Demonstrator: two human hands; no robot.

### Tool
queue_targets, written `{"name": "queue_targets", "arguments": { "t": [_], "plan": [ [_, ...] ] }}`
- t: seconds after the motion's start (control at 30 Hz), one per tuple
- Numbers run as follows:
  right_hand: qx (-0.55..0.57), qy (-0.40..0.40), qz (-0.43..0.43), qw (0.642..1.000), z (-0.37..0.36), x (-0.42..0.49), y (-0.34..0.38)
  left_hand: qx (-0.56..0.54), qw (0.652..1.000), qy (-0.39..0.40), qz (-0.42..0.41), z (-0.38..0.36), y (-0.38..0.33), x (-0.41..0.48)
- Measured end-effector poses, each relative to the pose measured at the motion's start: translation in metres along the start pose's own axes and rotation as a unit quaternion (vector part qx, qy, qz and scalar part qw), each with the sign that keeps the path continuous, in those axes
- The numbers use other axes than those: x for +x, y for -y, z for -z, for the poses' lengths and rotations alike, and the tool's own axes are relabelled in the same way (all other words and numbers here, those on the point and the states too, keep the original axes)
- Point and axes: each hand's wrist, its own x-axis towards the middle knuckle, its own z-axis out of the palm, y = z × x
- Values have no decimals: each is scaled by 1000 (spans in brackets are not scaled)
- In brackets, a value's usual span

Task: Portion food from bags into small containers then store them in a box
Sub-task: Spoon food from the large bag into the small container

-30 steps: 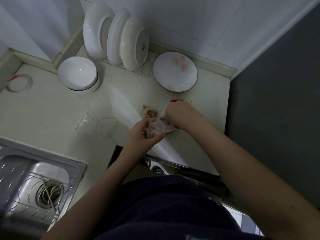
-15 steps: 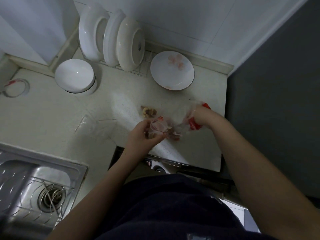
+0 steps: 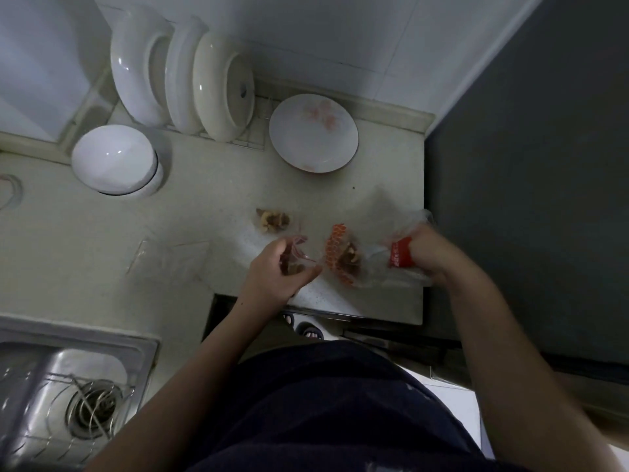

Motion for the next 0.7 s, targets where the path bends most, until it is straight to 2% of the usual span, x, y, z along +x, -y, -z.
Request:
{"name": "queue_targets", "arguments": {
  "t": [0.17,0.47,0.7],
  "plan": [
    [-50,-40,5,998,16,-9,-2,-2,1000,16,4,-3,-1,0],
    [64,-82,32,994,33,-23,12,6,1000,22,10,-3,-2,1],
    [106,-105,84,985,28,-35,24,4,1000,17,4,-2,0,1]
  ]
}}
